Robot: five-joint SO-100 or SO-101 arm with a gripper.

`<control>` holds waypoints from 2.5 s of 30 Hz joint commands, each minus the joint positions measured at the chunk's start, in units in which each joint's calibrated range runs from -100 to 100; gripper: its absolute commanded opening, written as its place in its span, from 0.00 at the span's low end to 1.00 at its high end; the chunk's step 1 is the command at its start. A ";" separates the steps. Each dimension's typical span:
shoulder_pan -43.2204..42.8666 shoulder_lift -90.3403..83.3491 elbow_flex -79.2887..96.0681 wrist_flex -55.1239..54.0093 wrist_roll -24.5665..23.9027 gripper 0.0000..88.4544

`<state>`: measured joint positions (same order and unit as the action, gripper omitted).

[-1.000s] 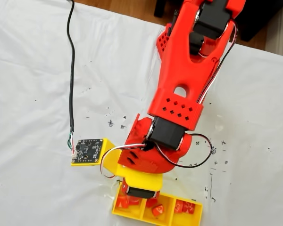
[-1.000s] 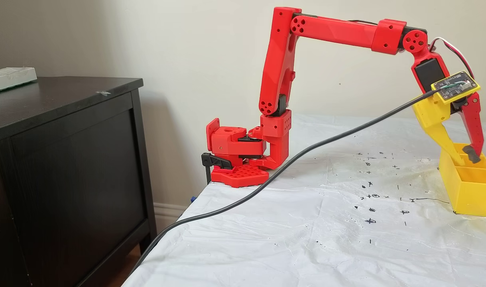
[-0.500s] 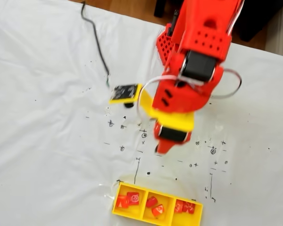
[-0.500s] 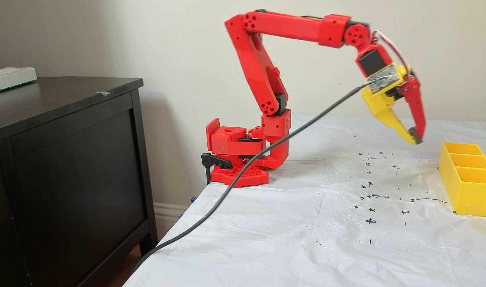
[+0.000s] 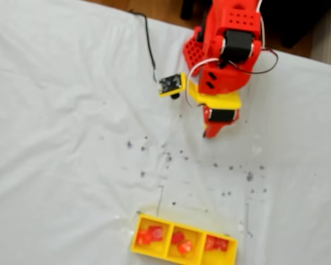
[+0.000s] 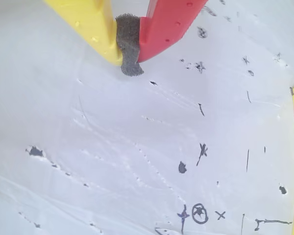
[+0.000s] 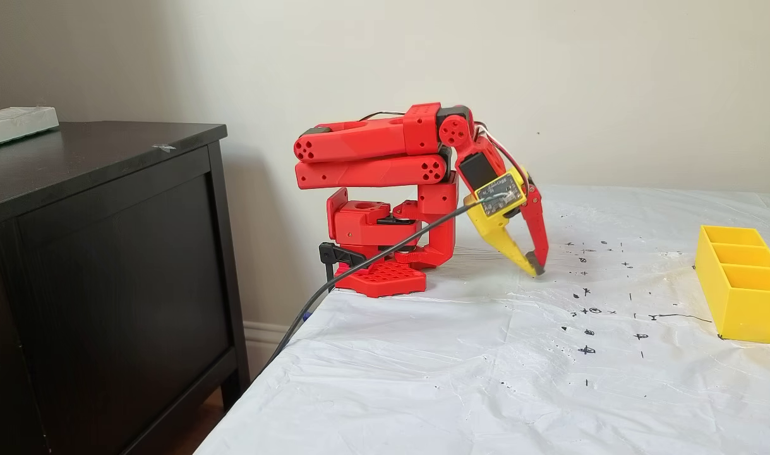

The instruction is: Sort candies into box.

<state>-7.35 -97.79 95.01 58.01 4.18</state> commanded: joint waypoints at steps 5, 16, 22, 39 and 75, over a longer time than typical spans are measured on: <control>-0.07 -1.19 -2.84 14.16 -0.39 0.00; 2.92 -1.27 -2.84 14.16 -1.81 0.00; 2.92 -1.27 -2.84 14.16 -1.81 0.00; 2.92 -1.27 -2.84 14.16 -1.81 0.00; 2.74 -1.27 -2.84 14.08 -1.66 0.00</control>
<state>-4.43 -98.30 93.61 71.11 2.47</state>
